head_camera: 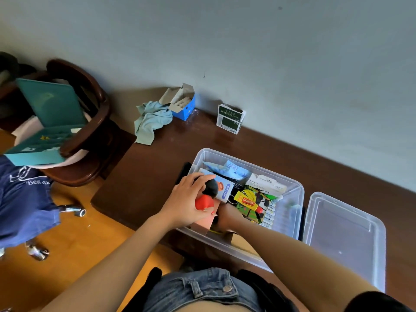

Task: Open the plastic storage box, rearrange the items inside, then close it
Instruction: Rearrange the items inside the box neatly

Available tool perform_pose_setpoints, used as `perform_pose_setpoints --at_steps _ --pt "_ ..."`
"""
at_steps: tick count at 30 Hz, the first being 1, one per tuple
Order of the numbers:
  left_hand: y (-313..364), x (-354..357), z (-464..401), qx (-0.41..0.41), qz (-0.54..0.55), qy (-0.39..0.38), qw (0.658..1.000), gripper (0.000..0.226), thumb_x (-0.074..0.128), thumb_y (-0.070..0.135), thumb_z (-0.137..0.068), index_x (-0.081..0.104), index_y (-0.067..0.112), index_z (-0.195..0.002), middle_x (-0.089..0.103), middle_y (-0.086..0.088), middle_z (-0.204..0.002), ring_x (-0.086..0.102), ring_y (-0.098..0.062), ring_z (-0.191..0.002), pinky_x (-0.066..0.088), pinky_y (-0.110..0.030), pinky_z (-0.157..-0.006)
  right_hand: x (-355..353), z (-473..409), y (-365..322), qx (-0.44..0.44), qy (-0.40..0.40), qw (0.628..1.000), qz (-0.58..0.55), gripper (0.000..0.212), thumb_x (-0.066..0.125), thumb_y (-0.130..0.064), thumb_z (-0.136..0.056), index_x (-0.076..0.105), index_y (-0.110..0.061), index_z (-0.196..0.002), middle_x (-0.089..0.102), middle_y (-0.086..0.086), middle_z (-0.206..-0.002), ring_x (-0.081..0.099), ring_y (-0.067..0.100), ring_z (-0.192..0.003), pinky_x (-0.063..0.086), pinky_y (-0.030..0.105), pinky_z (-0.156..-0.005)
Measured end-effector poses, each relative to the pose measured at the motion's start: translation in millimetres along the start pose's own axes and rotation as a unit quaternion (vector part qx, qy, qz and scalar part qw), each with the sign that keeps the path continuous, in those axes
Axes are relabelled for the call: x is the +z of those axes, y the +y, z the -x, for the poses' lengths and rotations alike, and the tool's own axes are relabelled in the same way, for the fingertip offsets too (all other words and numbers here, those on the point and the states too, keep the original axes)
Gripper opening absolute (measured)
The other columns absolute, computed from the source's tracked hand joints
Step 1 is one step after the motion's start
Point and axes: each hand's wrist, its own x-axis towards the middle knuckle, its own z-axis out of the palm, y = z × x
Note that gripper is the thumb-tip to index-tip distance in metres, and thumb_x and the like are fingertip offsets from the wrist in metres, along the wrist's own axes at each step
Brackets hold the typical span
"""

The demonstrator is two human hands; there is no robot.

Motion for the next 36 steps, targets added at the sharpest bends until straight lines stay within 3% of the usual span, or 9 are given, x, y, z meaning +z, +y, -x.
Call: perform_pose_setpoints --at_steps 3,6,9,13,16,22,30,34,36 --pt "-1 3 0 0.001 0.020 0.014 1.000 0.074 0.066 0.049 -0.073 0.025 0.045 -0.136 0.029 0.017 -0.138 0.031 -0.005 -0.123 0.031 -0.034 -0.101 -15 6 -1 -0.010 -0.046 0.998 0.051 0.028 0.062 -0.023 -0.085 0.060 -0.009 -0.109 0.063 0.011 -0.101 0.060 0.028 -0.090 0.053 0.034 -0.076" --pt "-1 5 1 -0.001 0.030 0.022 0.999 0.075 0.066 0.050 -0.073 0.026 0.046 -0.135 0.030 0.019 -0.138 0.031 -0.004 -0.123 0.030 -0.034 -0.100 -37 18 11 0.011 -0.111 0.988 0.106 0.008 0.061 -0.015 -0.084 0.057 -0.010 -0.079 0.063 0.002 -0.073 0.058 0.017 -0.061 0.045 0.023 -0.056" --pt "-2 7 1 0.002 0.033 0.028 0.999 0.075 0.067 0.048 -0.073 0.028 0.044 -0.136 0.031 0.018 -0.138 0.033 -0.005 -0.125 0.031 -0.036 -0.101 -57 39 39 0.062 -0.170 0.977 0.115 0.027 0.066 -0.015 -0.083 0.056 -0.016 -0.058 0.071 -0.003 -0.065 0.054 0.000 -0.042 0.044 0.016 -0.051" --pt "-3 9 1 0.005 0.035 0.042 0.999 0.075 0.069 0.045 -0.073 0.029 0.044 -0.136 0.032 0.018 -0.138 0.033 -0.007 -0.125 0.034 -0.039 -0.102 -53 58 74 0.110 -0.131 0.971 0.165 0.010 0.067 -0.015 -0.084 0.060 -0.007 -0.084 0.059 -0.005 -0.062 0.060 0.010 -0.057 0.048 0.020 -0.060" --pt "-3 9 1 0.007 0.037 0.040 0.999 0.076 0.070 0.043 -0.073 0.028 0.045 -0.136 0.031 0.018 -0.138 0.035 -0.007 -0.125 0.037 -0.042 -0.103 -39 63 80 0.132 -0.121 0.970 0.165 0.022 0.063 -0.004 -0.082 0.059 -0.005 -0.104 0.060 -0.002 -0.067 0.065 0.014 -0.063 0.054 0.023 -0.061" --pt "-3 9 1 0.011 0.039 0.039 0.998 0.076 0.071 0.043 -0.073 0.027 0.046 -0.135 0.031 0.018 -0.137 0.038 -0.009 -0.123 0.039 -0.044 -0.102 -19 52 82 0.164 -0.074 0.970 0.164 0.026 0.055 0.004 -0.084 0.061 -0.005 -0.108 0.064 0.009 -0.108 0.064 0.023 -0.098 0.046 0.025 -0.067" --pt "-3 6 2 0.016 0.025 0.044 0.999 0.081 0.074 0.041 -0.073 0.027 0.041 -0.139 0.034 0.015 -0.138 0.039 -0.010 -0.123 0.035 -0.047 -0.105 -21 51 75 0.192 -0.041 0.966 0.170 0.030 0.051 0.002 -0.088 0.059 -0.008 -0.116 0.062 0.004 -0.112 0.062 0.022 -0.103 0.047 0.025 -0.070" --pt "-1 1 1 0.032 -0.056 -0.015 0.998 0.095 0.067 0.056 -0.071 0.005 0.047 -0.143 0.034 0.006 -0.139 0.038 -0.014 -0.128 0.015 -0.049 -0.117 -37 55 79 0.155 -0.067 0.979 0.113 0.008 0.061 -0.016 -0.088 0.064 -0.010 -0.092 0.072 0.001 -0.092 0.067 0.008 -0.073 0.053 0.023 -0.073" --pt "2 1 1 0.026 -0.064 -0.006 0.998 0.092 0.066 0.056 -0.071 0.010 0.043 -0.143 0.042 0.002 -0.131 0.042 -0.017 -0.125 0.016 -0.045 -0.117 -43 57 81 0.128 -0.065 0.987 0.070 0.030 0.058 -0.031 -0.091 0.064 -0.013 -0.069 0.075 0.001 -0.080 0.058 -0.001 -0.049 0.054 0.021 -0.075"
